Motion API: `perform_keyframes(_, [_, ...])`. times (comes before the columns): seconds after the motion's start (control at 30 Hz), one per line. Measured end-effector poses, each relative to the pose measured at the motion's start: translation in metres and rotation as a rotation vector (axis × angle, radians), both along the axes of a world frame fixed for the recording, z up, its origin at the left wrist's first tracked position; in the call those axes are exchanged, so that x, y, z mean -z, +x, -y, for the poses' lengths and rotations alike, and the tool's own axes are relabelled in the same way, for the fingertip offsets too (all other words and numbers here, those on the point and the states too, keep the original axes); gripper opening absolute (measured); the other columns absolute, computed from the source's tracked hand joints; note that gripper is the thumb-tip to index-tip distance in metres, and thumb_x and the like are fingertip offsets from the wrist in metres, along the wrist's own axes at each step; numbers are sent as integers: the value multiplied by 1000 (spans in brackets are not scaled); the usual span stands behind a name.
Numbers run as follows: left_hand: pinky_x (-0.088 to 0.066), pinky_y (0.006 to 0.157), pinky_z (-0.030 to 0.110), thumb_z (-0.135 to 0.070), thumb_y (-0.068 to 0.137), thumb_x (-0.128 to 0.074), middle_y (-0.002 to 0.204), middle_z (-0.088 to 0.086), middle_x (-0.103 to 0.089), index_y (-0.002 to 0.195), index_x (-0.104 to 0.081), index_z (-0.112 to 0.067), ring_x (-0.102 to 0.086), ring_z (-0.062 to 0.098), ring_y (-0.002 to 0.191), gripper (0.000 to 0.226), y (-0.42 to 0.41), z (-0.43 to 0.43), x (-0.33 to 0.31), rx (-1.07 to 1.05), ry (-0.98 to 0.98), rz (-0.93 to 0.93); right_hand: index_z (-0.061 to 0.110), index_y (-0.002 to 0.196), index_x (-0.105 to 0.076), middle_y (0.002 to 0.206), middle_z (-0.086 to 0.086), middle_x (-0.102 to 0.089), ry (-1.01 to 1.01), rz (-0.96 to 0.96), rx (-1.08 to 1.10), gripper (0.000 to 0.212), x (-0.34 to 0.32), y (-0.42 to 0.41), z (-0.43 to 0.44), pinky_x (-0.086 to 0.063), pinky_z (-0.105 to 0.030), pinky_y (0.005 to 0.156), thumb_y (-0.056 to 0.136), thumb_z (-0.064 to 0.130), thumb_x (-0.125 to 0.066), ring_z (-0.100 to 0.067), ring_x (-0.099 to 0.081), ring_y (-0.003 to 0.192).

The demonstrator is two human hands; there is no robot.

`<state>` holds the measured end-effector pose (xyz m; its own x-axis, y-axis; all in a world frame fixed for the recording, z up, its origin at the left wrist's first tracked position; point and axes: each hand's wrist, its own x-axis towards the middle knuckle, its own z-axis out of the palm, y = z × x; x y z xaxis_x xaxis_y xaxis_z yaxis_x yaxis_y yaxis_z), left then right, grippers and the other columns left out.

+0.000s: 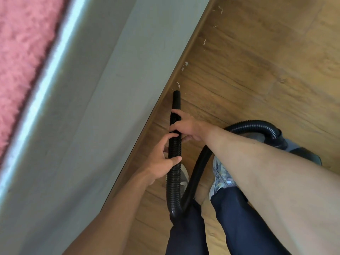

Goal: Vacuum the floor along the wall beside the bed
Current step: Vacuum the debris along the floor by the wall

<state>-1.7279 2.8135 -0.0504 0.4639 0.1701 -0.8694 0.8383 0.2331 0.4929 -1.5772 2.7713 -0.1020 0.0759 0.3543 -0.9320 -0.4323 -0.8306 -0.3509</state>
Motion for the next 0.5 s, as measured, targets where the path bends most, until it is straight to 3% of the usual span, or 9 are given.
perform_keyframes(0.13, [-52, 81, 24, -5, 91, -69, 125, -1, -56, 137, -42, -50, -52, 6, 115, 70, 8, 3, 0, -21, -4, 15, 40, 151, -27, 130, -8, -51, 14, 4, -18, 80, -1, 8, -2, -59, -40, 75, 89, 5, -64, -24, -64, 95])
perform_keyframes(0.2, [-60, 81, 35, -4, 91, -68, 126, 0, -55, 136, -42, -52, -55, 11, 115, 71, 16, 4, 0, -78, -14, 5, 40, 153, -25, 126, -5, -51, 23, 19, 19, 78, 0, 11, -2, -57, -34, 68, 91, 8, -61, -18, -61, 89])
perform_keyframes(0.3, [-62, 83, 47, -1, 91, -68, 125, 1, -55, 134, -44, -52, -60, 22, 113, 70, 26, 8, -1, -114, -29, -9, 40, 153, -24, 137, -6, -47, 41, 36, 37, 69, 5, 17, -1, -53, -31, 62, 97, 12, -53, -14, -56, 87])
perform_keyframes(0.4, [-57, 92, 51, -1, 90, -68, 126, -3, -56, 134, -43, -50, -56, 22, 120, 70, 30, 16, 1, -99, -11, -10, 40, 153, -24, 143, -5, -44, 59, 51, -1, 67, 10, 19, 4, -52, -31, 61, 99, 10, -48, -20, -56, 97])
perform_keyframes(0.5, [-56, 95, 51, -2, 90, -68, 123, -7, -56, 134, -43, -49, -55, 20, 120, 69, 31, 28, 2, -88, -14, -27, 39, 153, -25, 131, -3, -46, 74, 42, -7, 69, 12, 19, 15, -54, -33, 65, 97, 5, -47, -22, -54, 103])
